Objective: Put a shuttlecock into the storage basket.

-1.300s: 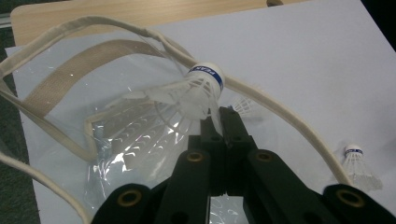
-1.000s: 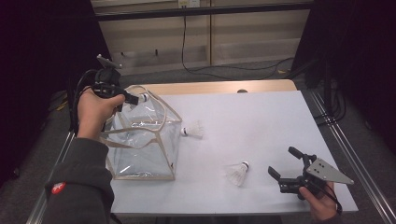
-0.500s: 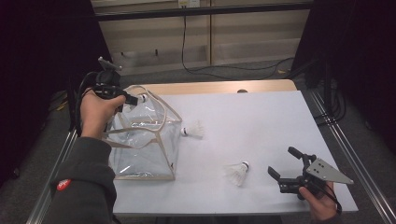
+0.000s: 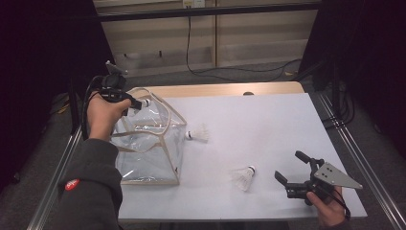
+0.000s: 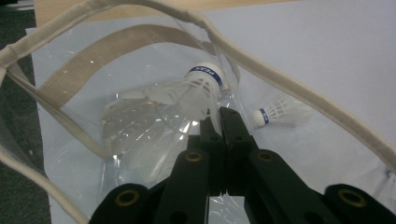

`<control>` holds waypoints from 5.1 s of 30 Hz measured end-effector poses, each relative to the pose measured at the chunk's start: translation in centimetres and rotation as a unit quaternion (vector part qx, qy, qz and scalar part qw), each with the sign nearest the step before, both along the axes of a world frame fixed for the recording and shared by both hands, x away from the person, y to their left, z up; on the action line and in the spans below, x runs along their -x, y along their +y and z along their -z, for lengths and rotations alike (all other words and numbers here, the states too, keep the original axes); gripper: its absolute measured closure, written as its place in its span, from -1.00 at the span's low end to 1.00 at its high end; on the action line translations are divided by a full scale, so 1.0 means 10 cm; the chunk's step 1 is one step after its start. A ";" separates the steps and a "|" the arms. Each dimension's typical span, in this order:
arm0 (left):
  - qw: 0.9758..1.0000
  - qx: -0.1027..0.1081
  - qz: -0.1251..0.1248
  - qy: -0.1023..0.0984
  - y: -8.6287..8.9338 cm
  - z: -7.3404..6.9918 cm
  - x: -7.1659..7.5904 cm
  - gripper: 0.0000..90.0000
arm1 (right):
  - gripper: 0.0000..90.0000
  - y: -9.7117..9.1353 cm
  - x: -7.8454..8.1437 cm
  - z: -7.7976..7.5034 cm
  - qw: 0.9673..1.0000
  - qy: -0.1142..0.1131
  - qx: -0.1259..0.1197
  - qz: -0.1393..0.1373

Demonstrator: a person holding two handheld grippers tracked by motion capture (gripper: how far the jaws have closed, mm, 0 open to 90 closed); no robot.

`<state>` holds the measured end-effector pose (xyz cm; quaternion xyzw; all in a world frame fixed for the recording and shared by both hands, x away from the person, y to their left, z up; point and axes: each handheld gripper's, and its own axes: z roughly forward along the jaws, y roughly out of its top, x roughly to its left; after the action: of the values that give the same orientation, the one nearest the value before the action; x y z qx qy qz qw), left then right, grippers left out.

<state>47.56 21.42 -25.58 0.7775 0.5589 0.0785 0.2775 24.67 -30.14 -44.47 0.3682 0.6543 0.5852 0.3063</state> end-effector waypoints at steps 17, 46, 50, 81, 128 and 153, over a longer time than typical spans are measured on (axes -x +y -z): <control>1.000 0.021 -0.010 -0.004 0.02 0.03 0.01 0.63 | -0.99 0.01 0.01 0.00 1.000 0.001 0.002 -0.001; 0.996 0.075 0.055 -0.011 -0.24 -0.30 0.26 0.05 | -0.99 0.01 0.00 0.00 1.000 -0.001 0.004 -0.004; 0.994 0.081 0.066 -0.014 -0.29 -0.33 0.29 -0.02 | -0.99 0.01 0.01 0.00 1.000 -0.001 0.005 -0.004; 0.984 0.096 0.149 -0.015 -0.77 -0.40 0.48 -0.45 | -0.99 0.01 0.01 -0.01 1.000 -0.003 0.006 -0.005; 0.966 0.107 0.236 -0.012 -1.44 -0.31 0.72 -0.52 | -0.99 0.00 0.01 -0.01 1.000 -0.002 0.006 -0.006; 0.960 0.109 0.259 0.000 -1.67 -0.09 0.81 -0.54 | -0.99 0.00 0.01 -0.01 1.000 -0.002 0.006 -0.007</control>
<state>39.51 4.77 -24.68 0.8607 0.3435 -0.0578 0.3712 24.59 -30.12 -44.38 0.3606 0.6598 0.5841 0.3056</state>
